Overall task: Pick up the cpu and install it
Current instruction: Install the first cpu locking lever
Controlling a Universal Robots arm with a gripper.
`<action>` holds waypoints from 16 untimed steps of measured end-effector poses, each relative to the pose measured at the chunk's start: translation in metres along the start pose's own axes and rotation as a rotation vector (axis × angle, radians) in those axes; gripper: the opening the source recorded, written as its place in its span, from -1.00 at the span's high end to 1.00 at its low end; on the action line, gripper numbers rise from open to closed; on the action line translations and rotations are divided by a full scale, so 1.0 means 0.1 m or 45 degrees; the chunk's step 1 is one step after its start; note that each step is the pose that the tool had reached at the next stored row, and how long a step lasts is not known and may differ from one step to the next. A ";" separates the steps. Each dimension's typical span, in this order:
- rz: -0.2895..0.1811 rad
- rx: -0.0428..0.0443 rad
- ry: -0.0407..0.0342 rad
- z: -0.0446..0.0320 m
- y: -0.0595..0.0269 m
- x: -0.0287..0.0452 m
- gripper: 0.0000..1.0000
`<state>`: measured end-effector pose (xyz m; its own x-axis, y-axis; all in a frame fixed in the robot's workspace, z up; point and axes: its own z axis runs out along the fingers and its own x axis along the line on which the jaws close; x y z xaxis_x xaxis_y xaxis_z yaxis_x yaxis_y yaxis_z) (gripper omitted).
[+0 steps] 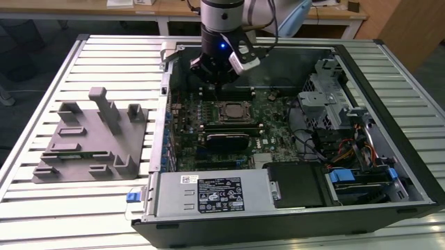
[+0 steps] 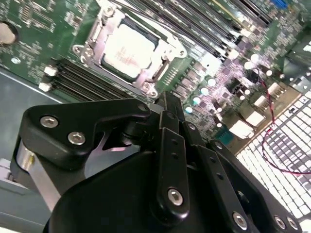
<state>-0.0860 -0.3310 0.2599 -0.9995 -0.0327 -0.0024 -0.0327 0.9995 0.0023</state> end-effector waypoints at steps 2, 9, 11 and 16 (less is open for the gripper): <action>0.000 0.000 -0.0001 0.003 0.007 0.042 0.79; 0.000 0.000 -0.0001 0.018 0.066 0.172 0.79; 0.000 0.000 0.0000 0.023 0.108 0.192 0.79; -0.001 0.000 -0.0001 0.038 0.191 0.243 0.79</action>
<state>-0.1109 -0.3127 0.2561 -0.9994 -0.0333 -0.0025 -0.0333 0.9994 0.0025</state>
